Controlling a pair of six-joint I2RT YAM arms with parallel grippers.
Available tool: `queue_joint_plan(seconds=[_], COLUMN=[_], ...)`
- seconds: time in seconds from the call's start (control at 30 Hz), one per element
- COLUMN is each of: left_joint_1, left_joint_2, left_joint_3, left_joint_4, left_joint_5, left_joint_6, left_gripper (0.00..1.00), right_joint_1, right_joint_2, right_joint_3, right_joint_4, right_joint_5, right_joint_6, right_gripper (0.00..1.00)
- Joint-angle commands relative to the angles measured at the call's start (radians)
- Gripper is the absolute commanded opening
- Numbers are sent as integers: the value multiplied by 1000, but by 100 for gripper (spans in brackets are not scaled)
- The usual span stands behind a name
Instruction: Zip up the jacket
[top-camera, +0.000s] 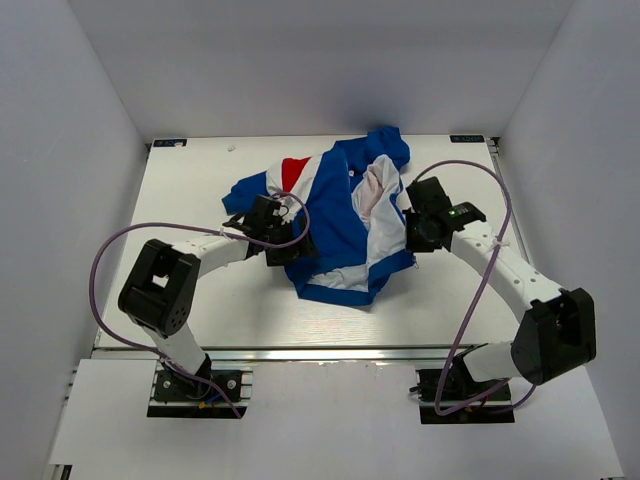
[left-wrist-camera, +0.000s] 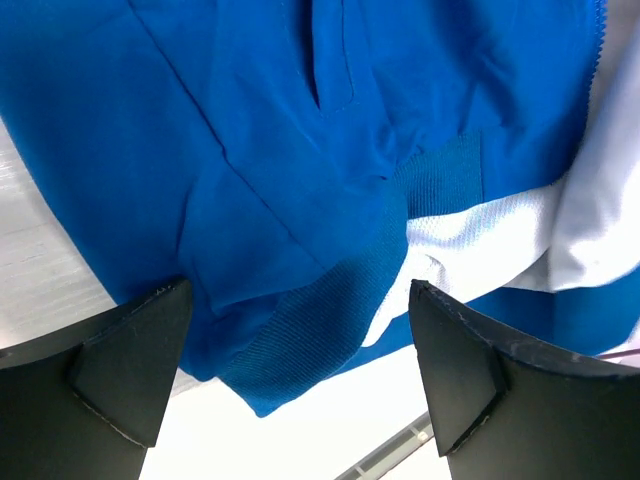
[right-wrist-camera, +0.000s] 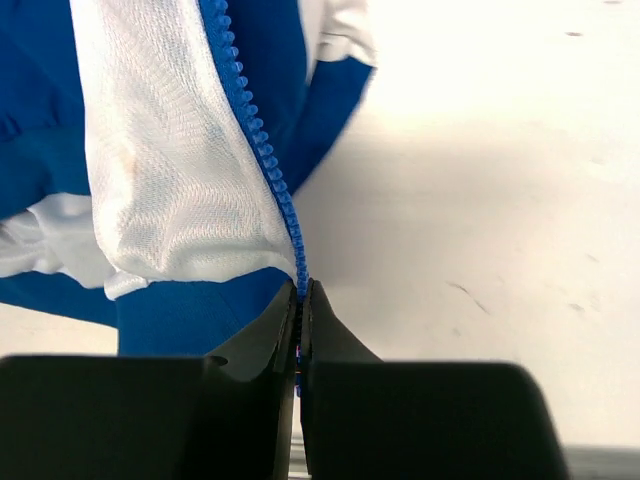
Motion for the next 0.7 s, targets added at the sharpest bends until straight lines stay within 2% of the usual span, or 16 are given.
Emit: queue_joint_plan(seconds=[0.0, 0.17, 0.4, 0.57, 0.63, 0.67], left_joint_1=[0, 0, 1, 1, 1, 1], left_joint_2=[-56, -87, -211, -344, -399, -415], left_joint_3=[12, 12, 17, 9, -11, -18], left_joint_4=[-20, -62, -181, -304, -336, -347], left_joint_5=[-19, -59, -188, -314, -323, -354], left_joint_6=[21, 25, 32, 32, 24, 13], left_gripper=[98, 98, 98, 98, 98, 98], right_joint_1=[3, 15, 216, 308, 333, 339], right_joint_2=[-42, -45, 50, 197, 254, 271], right_joint_3=[107, 173, 184, 193, 197, 197], right_joint_4=[-160, -119, 2, 143, 233, 267], right_joint_5=[113, -10, -166, -323, -418, -497], right_joint_6=[-5, -104, -175, -151, -132, -123], right_gripper=[0, 0, 0, 12, 23, 33])
